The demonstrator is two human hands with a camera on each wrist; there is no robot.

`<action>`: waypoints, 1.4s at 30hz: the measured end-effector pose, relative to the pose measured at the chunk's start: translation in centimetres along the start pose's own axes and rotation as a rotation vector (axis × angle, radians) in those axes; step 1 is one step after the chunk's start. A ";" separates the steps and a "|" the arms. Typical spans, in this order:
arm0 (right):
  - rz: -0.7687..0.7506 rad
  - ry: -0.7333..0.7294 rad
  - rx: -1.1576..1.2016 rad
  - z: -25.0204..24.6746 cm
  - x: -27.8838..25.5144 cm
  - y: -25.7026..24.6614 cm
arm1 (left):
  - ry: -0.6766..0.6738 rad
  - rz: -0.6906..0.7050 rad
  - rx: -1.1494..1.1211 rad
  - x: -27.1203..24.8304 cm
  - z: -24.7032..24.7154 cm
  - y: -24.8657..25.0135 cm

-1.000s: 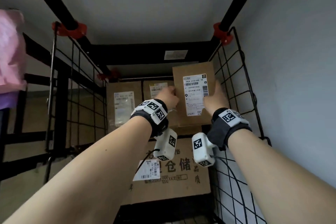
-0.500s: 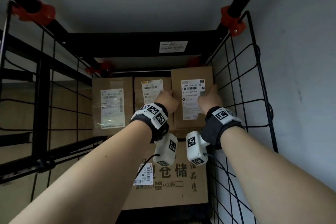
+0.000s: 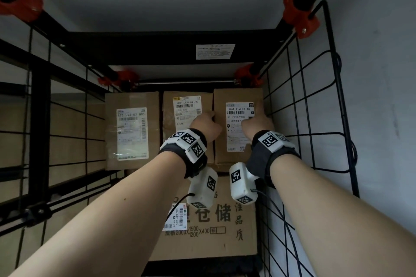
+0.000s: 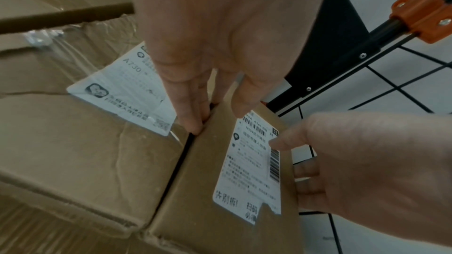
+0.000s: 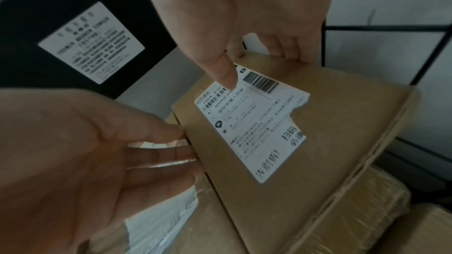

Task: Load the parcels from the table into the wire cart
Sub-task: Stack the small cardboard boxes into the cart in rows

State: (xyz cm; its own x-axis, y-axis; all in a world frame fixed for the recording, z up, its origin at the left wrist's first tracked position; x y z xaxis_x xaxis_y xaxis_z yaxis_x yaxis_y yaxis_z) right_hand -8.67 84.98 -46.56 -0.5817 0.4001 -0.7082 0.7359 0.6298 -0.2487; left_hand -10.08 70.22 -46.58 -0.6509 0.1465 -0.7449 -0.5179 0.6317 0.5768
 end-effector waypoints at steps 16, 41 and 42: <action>0.055 0.045 -0.082 1.5 -0.3 0.0 | 0.728 -0.417 -0.035 -4.5 -11.9 -10.6; 0.070 0.037 -0.328 4.0 -3.9 0.6 | 0.583 -0.313 -0.119 -5.7 -11.0 -14.3; 0.070 0.034 -0.330 4.0 -4.0 0.5 | 0.582 -0.313 -0.124 -5.7 -11.0 -14.3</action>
State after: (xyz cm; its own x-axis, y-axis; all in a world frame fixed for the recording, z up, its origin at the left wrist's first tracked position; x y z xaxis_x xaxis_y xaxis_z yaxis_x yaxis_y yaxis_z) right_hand -4.56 81.02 -46.54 -0.5489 0.4685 -0.6922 0.6258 0.7794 0.0313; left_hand -5.09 51.98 -46.93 -0.6350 -0.4857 -0.6007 -0.7681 0.4803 0.4235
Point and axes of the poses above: each hand's wrist, its own x-axis towards the middle knuckle, its own z-axis out of the palm, y = z × x, the point moved 4 cm from there along x, towards the middle knuckle, and after that the axes turned 7 degrees about -x, right-handed, at the moved point
